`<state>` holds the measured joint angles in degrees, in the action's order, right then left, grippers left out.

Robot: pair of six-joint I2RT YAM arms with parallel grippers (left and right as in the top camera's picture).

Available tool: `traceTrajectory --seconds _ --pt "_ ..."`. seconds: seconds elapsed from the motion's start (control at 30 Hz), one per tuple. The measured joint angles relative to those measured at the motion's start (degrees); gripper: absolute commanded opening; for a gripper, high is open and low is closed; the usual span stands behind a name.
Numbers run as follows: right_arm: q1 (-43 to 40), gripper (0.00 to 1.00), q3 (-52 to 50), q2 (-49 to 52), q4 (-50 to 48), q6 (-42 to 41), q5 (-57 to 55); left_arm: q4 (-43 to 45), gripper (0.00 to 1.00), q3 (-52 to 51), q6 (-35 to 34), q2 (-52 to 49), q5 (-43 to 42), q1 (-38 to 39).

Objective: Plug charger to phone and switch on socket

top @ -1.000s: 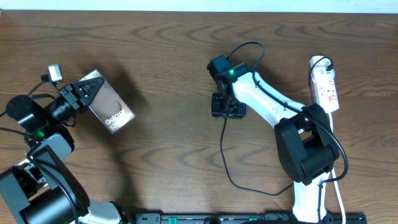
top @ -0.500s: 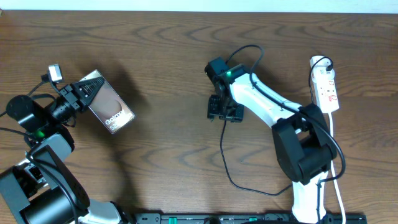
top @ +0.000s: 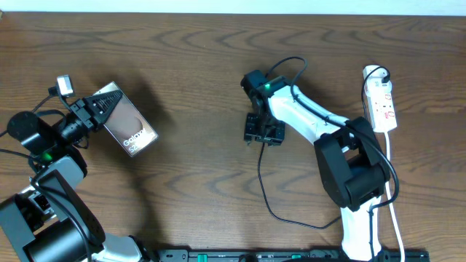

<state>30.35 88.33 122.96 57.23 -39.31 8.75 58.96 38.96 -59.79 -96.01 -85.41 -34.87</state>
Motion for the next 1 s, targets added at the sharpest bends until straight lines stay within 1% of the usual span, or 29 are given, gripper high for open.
traceTrajectory --seconds 0.07,0.1,0.13,0.27,0.33,0.43,0.5,0.6,0.77,0.9,1.0 --pt "-0.9 0.54 0.0 0.1 0.3 1.0 1.0 0.0 0.07 0.0 0.0 0.0 0.0 0.0" --pt "-1.2 0.49 0.0 0.1 0.5 1.3 1.5 0.0 0.07 0.0 0.0 0.0 0.0 0.0" --pt "-1.7 0.46 0.0 0.2 0.7 1.9 2.0 0.0 0.08 0.0 0.0 0.0 0.0 0.0" --pt "-3.0 0.45 0.0 0.4 1.7 3.8 2.7 0.0 0.07 0.0 0.0 0.0 0.0 0.0" --pt "-3.1 0.4 0.0 0.4 1.9 4.6 2.9 0.0 0.07 0.0 0.0 0.0 0.0 0.0" --pt "-3.0 0.35 0.0 0.4 2.4 5.6 2.8 0.0 0.08 0.0 0.0 0.0 0.0 0.0" --pt "-3.0 0.29 0.0 0.6 2.6 6.0 2.8 0.0 0.08 0.0 0.0 0.0 0.0 0.0" --pt "-3.0 0.24 0.1 0.8 2.9 6.5 2.8 0.0 0.07 0.0 0.0 0.0 0.0 0.0" --pt "-3.0 0.19 0.5 1.2 3.1 6.5 2.9 0.0 0.07 0.0 0.0 0.0 0.0 0.0" --pt "-3.0 0.18 1.2 1.9 2.8 6.5 3.7 0.0 0.08 0.0 0.0 0.0 0.0 0.0" --pt "-3.0 0.2 1.7 2.2 1.9 6.4 4.5 0.0 0.08 0.0 0.0 0.0 0.0 0.0"
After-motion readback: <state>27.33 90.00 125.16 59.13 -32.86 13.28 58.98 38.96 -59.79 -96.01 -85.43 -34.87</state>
